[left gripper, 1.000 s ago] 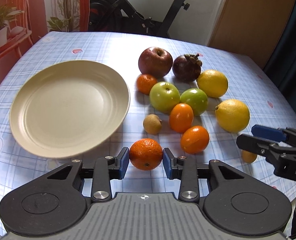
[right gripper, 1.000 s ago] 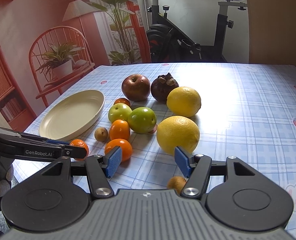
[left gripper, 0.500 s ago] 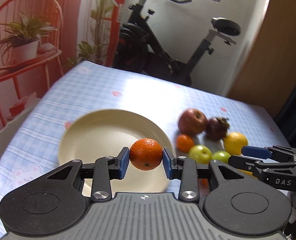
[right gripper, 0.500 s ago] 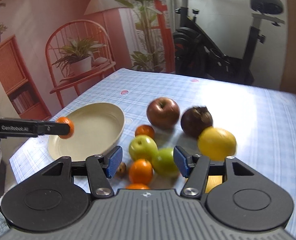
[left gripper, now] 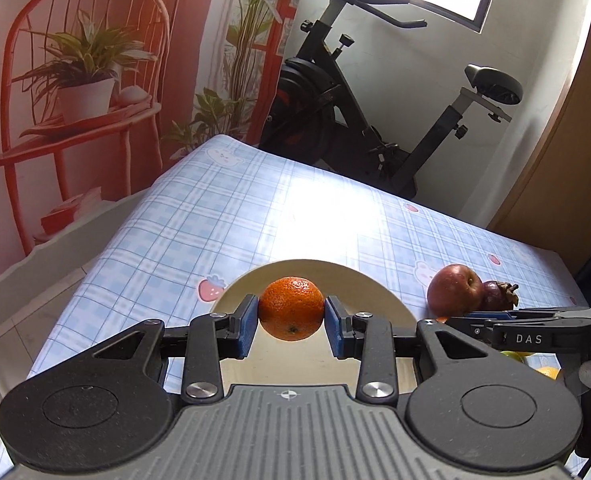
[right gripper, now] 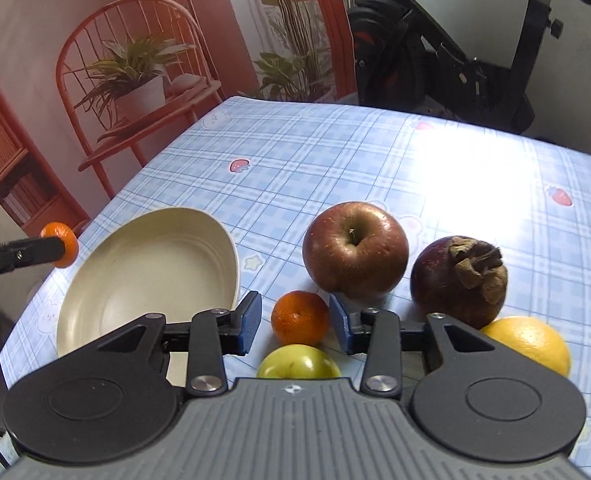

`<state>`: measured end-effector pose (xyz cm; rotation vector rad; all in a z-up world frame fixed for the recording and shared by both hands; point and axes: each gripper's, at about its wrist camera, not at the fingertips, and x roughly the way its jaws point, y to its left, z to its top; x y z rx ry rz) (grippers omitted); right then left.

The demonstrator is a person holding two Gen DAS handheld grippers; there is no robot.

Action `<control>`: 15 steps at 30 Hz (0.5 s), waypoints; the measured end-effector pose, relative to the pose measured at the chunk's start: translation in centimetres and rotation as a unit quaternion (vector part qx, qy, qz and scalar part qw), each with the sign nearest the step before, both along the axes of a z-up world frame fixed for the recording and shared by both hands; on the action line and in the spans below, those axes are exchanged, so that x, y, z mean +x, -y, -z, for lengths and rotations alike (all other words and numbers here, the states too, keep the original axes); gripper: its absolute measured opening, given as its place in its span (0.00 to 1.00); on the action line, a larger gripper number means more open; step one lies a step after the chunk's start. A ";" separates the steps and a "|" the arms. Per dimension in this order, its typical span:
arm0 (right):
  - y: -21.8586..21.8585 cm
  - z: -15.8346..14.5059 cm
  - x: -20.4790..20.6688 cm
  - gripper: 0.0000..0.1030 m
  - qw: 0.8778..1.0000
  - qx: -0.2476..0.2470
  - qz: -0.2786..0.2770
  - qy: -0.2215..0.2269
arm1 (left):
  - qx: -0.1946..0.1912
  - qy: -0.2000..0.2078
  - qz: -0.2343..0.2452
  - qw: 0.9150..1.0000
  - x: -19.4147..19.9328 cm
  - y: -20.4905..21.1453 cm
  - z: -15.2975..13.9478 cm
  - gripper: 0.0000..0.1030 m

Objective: Organize fruits
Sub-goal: 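Carry both tangerines onto the cream plate and open both grippers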

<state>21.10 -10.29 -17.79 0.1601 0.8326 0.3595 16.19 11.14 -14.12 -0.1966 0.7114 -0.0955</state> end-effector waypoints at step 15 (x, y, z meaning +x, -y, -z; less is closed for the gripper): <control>0.1 1.0 0.7 0.37 0.999 -0.009 0.026 -0.031 | 0.000 -0.015 0.017 1.000 0.5 -0.1 1.2 0.37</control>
